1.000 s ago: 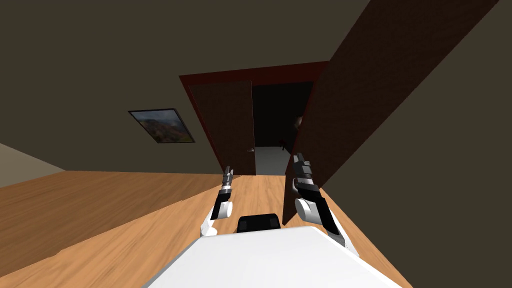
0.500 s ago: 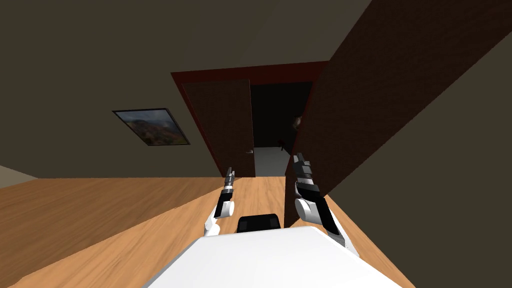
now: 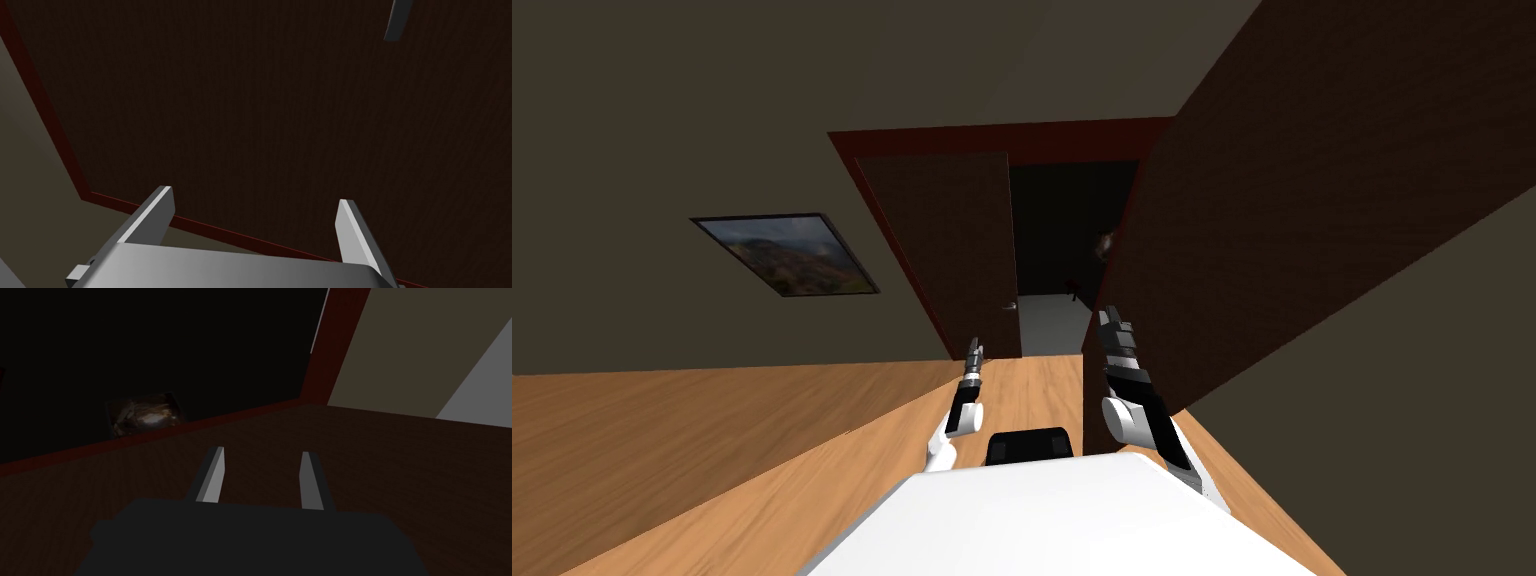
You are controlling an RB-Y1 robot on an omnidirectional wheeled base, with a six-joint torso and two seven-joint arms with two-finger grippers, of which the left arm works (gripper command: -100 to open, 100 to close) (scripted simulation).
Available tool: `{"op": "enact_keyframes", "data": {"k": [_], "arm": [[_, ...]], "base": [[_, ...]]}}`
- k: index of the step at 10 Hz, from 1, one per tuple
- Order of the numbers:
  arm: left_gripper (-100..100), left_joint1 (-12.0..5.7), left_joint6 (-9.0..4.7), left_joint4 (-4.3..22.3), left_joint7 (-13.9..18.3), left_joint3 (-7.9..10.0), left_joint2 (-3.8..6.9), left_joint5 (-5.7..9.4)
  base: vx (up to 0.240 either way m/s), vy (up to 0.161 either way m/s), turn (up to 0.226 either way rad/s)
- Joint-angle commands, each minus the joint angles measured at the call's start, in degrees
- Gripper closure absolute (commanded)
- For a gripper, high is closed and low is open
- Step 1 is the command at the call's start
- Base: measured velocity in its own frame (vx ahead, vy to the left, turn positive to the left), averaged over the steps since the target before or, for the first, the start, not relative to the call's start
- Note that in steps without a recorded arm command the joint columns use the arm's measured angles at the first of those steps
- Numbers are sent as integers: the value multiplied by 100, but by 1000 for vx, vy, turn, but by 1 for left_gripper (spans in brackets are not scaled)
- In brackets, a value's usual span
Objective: Pull the door open
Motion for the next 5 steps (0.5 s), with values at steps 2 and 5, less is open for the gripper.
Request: {"op": "enact_keyframes", "data": {"k": [2,5], "arm": [[-100,-134,-58,358,-84,-10,-42,65],[-100,-303,-135,773,-167,-16,-105,134]], "base": [[90,23,-60],[99,10,-66]]}}
